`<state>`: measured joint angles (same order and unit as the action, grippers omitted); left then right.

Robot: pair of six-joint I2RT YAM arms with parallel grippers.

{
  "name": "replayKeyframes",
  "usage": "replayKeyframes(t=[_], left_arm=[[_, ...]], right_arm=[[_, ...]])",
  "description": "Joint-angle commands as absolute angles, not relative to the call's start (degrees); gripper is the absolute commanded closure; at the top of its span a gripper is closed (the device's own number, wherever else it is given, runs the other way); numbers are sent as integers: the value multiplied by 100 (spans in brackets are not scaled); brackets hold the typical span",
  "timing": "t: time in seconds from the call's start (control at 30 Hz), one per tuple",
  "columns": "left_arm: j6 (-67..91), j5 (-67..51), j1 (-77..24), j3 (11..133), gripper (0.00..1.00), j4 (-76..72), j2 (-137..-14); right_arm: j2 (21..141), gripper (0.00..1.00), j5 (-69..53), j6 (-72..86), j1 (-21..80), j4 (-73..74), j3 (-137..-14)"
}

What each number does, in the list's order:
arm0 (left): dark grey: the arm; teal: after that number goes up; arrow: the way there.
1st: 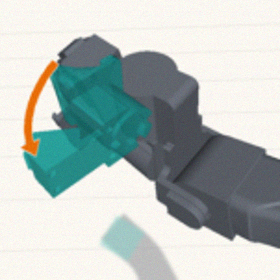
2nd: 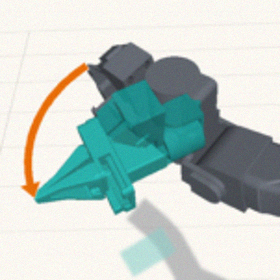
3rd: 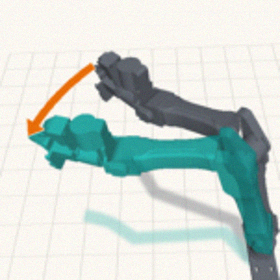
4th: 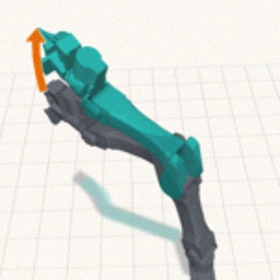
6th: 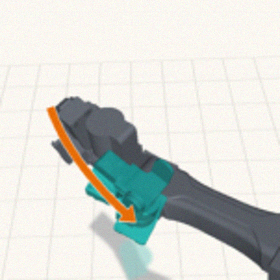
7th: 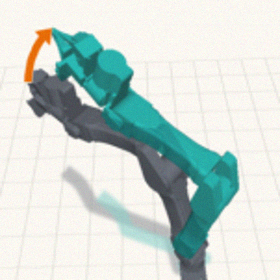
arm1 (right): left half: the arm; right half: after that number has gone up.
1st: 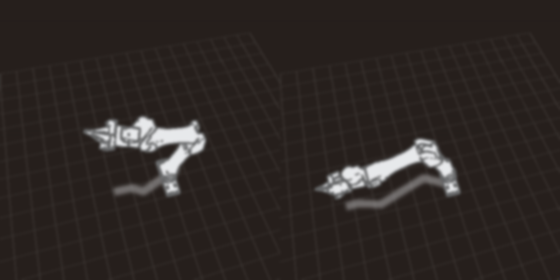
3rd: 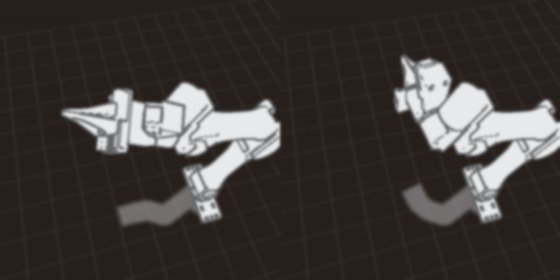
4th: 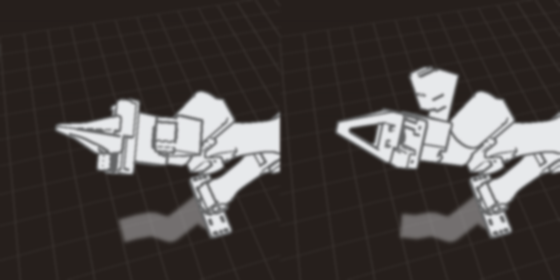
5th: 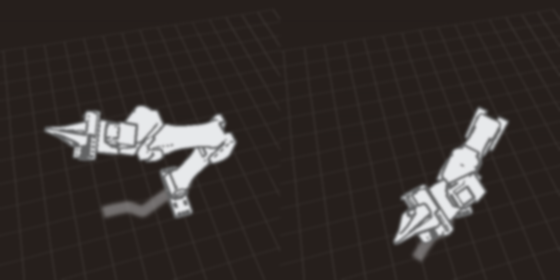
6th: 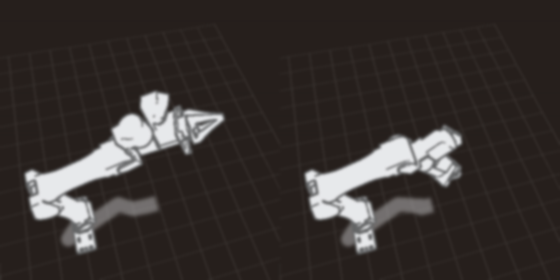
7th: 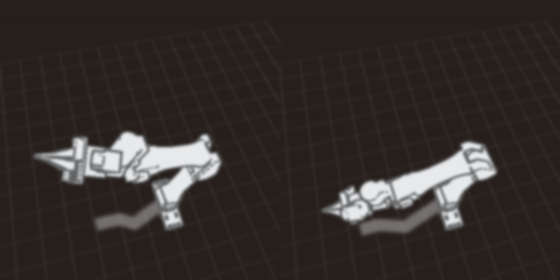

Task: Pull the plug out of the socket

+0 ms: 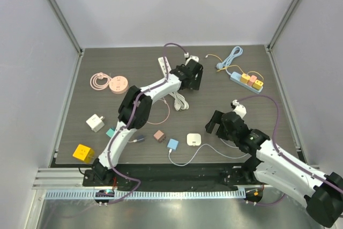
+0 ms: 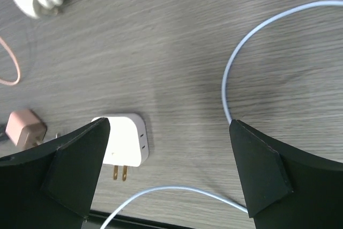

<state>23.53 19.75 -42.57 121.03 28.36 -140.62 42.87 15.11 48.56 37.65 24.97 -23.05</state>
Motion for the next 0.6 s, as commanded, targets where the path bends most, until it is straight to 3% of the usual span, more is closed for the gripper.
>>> replayKeyframes(t=[0.0,0.03,0.13,0.3,0.4,0.57], left_arm=[[2408,1732,-4184,11499,11,2892,-13071],[2443,1540,-4184,11392,0,2883,-12913],[2724,1284,-4166,11329,0,3277,-12332],[2953,634,-4175,10838,0,3595,-10886],[3382,30,-4192,9856,0,3446,-10084],[4551,-1063,-4568,6780,1,1953,-8141]], right_arm=[[4604,0,2056,4870,3604,2522,-2838],[4719,0,2144,4756,3421,2549,-2926],[5132,0,2118,4545,2911,2549,-3277],[5782,0,1898,3868,1171,2487,-3945],[6169,0,2012,3579,583,2470,-4463],[6635,0,2241,3235,-191,2268,-5166]])
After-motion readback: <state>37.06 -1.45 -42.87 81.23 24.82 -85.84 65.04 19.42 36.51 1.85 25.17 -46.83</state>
